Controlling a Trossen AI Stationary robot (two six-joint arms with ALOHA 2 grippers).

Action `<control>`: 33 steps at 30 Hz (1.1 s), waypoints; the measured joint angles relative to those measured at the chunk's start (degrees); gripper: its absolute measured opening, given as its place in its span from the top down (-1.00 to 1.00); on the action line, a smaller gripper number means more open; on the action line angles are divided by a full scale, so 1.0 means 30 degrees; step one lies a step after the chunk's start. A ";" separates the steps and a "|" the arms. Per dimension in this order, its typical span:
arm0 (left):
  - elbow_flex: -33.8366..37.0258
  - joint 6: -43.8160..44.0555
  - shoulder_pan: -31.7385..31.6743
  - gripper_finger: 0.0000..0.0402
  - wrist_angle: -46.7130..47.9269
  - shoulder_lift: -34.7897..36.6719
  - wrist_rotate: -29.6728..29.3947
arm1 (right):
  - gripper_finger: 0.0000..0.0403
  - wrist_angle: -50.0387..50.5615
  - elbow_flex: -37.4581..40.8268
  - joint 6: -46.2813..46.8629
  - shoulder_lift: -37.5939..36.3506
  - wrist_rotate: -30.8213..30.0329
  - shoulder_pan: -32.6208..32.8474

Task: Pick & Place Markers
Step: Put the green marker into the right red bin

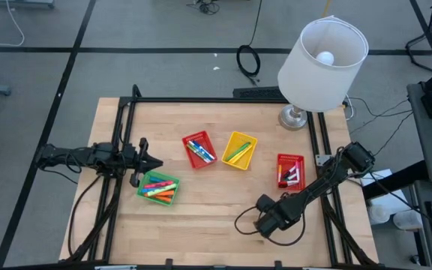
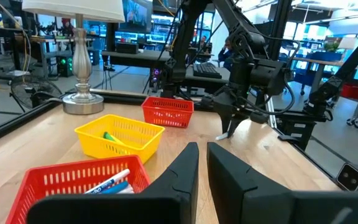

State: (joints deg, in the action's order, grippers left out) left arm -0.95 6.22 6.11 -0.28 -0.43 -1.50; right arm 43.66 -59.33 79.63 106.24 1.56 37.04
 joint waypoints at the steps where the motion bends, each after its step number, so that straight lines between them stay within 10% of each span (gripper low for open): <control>1: 0.0000 0.0000 -0.0006 0.79 -0.0003 0.0000 0.0000 | 0.88 -0.0013 0.0007 -0.0225 0.0000 -0.0005 0.0000; 9: 0.0002 0.0003 -0.0002 0.79 0.0002 0.0000 0.0000 | 0.87 -0.0542 0.0063 -0.1302 -0.2817 -0.1898 0.0421; 22: 0.0000 0.0015 -0.0007 0.79 0.0019 -0.0029 0.0035 | 0.87 -0.2217 -0.0463 -0.6616 -1.1728 -1.3826 0.3148; 33: 0.0003 0.0007 -0.0004 0.79 0.0017 -0.0022 0.0036 | 0.87 -0.8030 -0.0444 -1.7601 -1.3206 -1.5646 0.5013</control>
State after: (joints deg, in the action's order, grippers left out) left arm -0.94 6.24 6.10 -0.23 -0.49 -1.39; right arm 19.57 -60.66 26.82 66.62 -45.38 52.07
